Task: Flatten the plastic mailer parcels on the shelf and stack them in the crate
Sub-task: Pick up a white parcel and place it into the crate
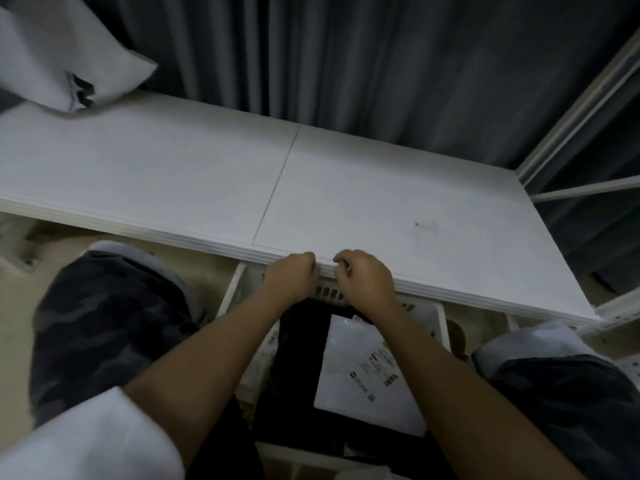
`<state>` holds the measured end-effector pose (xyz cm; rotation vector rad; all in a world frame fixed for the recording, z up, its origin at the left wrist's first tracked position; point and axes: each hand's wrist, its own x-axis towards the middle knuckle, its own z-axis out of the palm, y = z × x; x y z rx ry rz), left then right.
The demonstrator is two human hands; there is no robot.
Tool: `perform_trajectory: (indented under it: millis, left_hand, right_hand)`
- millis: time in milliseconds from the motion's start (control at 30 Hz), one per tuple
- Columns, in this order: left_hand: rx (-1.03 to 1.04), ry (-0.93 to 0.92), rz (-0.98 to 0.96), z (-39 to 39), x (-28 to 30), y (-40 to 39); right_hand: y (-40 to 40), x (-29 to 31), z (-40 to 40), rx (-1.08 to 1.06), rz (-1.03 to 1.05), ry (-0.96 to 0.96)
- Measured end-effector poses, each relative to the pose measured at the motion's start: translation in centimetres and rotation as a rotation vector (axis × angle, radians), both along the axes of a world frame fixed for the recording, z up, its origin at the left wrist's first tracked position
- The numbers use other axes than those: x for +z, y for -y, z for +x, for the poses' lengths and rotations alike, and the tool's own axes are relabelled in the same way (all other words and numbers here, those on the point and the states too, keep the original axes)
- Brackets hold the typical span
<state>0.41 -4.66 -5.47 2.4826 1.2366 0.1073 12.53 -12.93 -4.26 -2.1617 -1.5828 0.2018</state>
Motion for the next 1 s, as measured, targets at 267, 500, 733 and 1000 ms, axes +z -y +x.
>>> perform_trajectory:
  millis: [267,500,733,1000]
  left_hand:
    - [0.305,0.04,0.175,-8.7,8.2,-9.5]
    - [0.519,0.03,0.189,-18.6,12.3,-18.5]
    - [0.68,0.092,0.245,-26.8,14.8,-27.1]
    - [0.746,0.077,0.426,-32.5,15.9,-39.3]
  right_hand:
    - [-11.9,8.8,-7.6,0.14,0.085,0.014]
    - [-22.0,12.5,-15.8,0.24,0.068,-0.017]
    - [-32.6,13.4,-23.7,0.37,0.055,0.099]
    - [-45.6,14.9,-30.2,0.509,0.1,0.242]
